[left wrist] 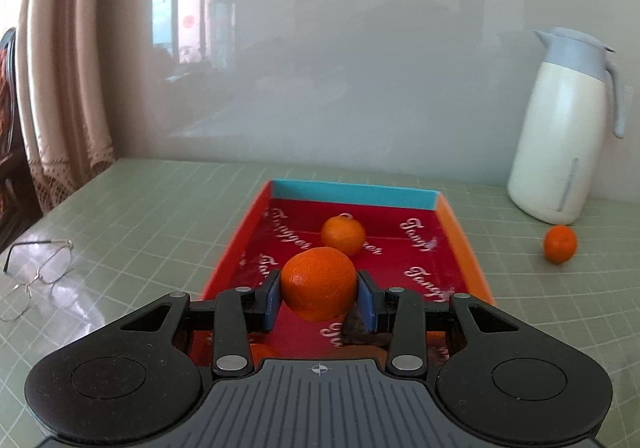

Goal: Organize fruits

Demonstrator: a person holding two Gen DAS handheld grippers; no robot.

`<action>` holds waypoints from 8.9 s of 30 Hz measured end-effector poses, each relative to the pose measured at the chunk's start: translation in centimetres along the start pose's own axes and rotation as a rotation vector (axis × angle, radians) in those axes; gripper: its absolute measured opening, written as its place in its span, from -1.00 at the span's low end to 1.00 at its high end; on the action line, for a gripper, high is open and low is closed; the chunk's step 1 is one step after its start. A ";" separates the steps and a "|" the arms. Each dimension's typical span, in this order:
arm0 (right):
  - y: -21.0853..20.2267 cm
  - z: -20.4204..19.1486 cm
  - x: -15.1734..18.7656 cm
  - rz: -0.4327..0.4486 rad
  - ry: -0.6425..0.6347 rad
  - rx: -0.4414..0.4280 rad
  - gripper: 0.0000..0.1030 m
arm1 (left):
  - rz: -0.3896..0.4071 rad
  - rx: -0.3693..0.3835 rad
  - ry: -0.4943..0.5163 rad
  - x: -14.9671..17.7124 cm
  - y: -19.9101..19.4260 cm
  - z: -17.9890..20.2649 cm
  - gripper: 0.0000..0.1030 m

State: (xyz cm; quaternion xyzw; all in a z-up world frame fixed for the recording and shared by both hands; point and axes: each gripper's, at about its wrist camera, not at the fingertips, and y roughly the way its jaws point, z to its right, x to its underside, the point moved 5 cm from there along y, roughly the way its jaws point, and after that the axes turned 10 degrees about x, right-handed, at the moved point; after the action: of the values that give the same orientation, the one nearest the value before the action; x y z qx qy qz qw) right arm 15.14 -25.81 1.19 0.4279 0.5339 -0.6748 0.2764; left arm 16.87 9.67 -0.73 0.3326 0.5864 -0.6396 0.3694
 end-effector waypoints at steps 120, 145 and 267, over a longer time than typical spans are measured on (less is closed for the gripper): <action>-5.9 -16.8 0.0 0.077 -0.239 -0.315 -0.22 | 0.132 -0.203 -0.156 1.3 -6.1 -11.0 0.75; -9.8 -21.0 2.0 0.082 -0.263 -0.455 -0.22 | 0.123 -0.164 -0.057 3.2 -8.9 -5.2 0.77; -16.2 -4.7 6.2 0.155 -0.161 -0.209 1.00 | 0.168 0.047 0.028 8.0 -17.4 6.6 1.00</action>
State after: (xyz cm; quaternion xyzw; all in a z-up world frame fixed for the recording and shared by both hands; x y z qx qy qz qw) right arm 0.07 -16.36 3.34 0.3812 0.5427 -0.6244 0.4126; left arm -2.14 3.14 1.73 0.3980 0.5465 -0.6152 0.4056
